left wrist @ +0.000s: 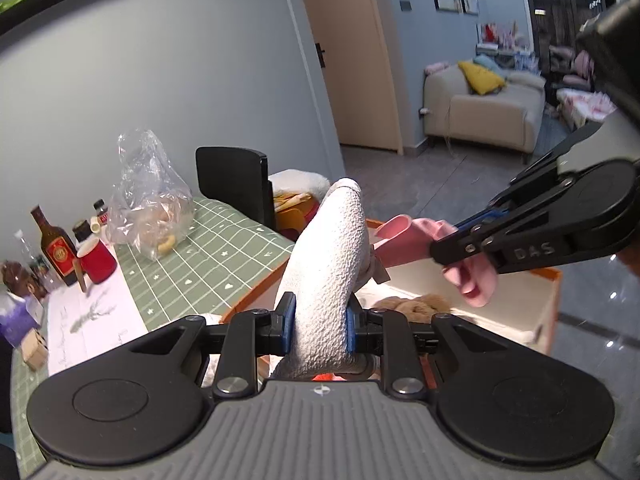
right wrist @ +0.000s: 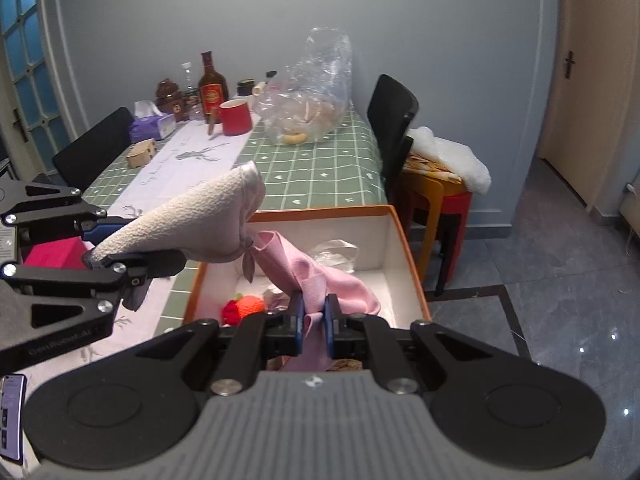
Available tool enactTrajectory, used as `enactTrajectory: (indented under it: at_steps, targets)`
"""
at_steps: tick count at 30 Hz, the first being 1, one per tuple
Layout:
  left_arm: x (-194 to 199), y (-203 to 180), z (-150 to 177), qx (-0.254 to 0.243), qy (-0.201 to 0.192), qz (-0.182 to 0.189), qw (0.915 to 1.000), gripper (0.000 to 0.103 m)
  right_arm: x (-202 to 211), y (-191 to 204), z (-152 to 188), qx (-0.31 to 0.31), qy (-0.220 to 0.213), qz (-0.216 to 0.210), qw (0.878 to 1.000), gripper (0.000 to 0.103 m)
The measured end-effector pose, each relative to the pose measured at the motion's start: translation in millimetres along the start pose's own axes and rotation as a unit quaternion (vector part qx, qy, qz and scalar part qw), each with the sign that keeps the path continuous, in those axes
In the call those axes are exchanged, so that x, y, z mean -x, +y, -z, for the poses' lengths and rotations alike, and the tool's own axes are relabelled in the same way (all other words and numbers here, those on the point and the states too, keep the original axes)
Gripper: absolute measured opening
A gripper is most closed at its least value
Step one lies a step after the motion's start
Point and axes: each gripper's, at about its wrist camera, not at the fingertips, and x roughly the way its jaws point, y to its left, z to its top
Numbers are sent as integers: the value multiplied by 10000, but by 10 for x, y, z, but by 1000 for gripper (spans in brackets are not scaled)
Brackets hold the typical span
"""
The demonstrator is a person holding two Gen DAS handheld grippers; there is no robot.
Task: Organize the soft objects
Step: 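Lift and carry the mitt and pink cloth over the orange box with both tools, then lower the mitt and pink cloth into the box with both tools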
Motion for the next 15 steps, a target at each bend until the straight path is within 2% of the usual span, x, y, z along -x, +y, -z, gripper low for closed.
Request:
enactTrajectory:
  at_steps: [4,9,15]
  targets:
    - [-274,7,4,91,296,-147,9994,27,-147,-88,-11,-196,58,151,9997,8]
    - [-502,188,-9,1176,484,106,9918,27,-409,-165,-29,-490,172,211,9984,8]
    - [-685,189,15,1385,661,15,9881,27,-712,-192,-44,-545,360,314,9974,7]
